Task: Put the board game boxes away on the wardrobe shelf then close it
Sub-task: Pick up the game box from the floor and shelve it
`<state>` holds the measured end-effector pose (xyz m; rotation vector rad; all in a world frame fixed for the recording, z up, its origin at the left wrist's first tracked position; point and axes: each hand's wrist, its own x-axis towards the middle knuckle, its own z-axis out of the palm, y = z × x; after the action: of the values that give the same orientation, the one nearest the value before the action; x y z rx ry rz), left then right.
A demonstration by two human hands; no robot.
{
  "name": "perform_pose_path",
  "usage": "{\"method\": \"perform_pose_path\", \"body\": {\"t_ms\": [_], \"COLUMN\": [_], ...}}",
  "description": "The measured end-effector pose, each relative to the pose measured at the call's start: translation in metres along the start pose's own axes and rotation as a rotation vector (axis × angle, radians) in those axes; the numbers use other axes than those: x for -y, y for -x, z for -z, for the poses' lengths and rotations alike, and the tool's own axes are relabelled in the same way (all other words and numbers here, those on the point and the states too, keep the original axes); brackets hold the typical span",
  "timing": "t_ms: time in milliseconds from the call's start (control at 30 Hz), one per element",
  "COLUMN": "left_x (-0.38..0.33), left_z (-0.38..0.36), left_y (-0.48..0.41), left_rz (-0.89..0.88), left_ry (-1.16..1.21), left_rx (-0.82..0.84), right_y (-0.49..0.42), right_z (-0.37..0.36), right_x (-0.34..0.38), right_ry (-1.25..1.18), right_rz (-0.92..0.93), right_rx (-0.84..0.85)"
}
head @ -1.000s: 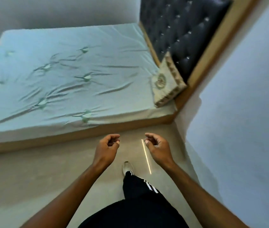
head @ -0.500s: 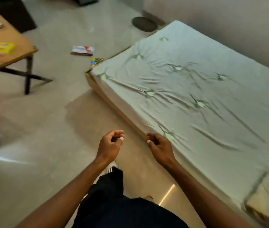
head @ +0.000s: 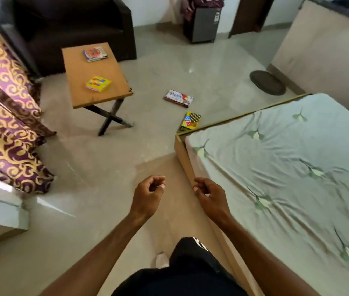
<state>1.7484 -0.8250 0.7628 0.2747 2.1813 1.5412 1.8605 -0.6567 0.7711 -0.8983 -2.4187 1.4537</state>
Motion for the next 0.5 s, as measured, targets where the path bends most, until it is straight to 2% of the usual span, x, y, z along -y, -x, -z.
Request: {"method": "perform_pose_path", "body": {"t_ms": [167, 500], "left_x": [-0.012, -0.07], "left_z": [0.031, 0.077], "left_y": [-0.12, -0.395], "left_rz": [0.016, 0.057], "left_ry": [0.023, 0.005], "left_rx": [-0.096, -0.141], "right_y": [-0.132, -0.419], "right_z": [-0.036, -0.099], "right_x": [0.033, 0.109], "right_ry": [-0.009, -0.092], "right_rz": [0.006, -0.037], "right_rx": [0.056, 0.106]}}
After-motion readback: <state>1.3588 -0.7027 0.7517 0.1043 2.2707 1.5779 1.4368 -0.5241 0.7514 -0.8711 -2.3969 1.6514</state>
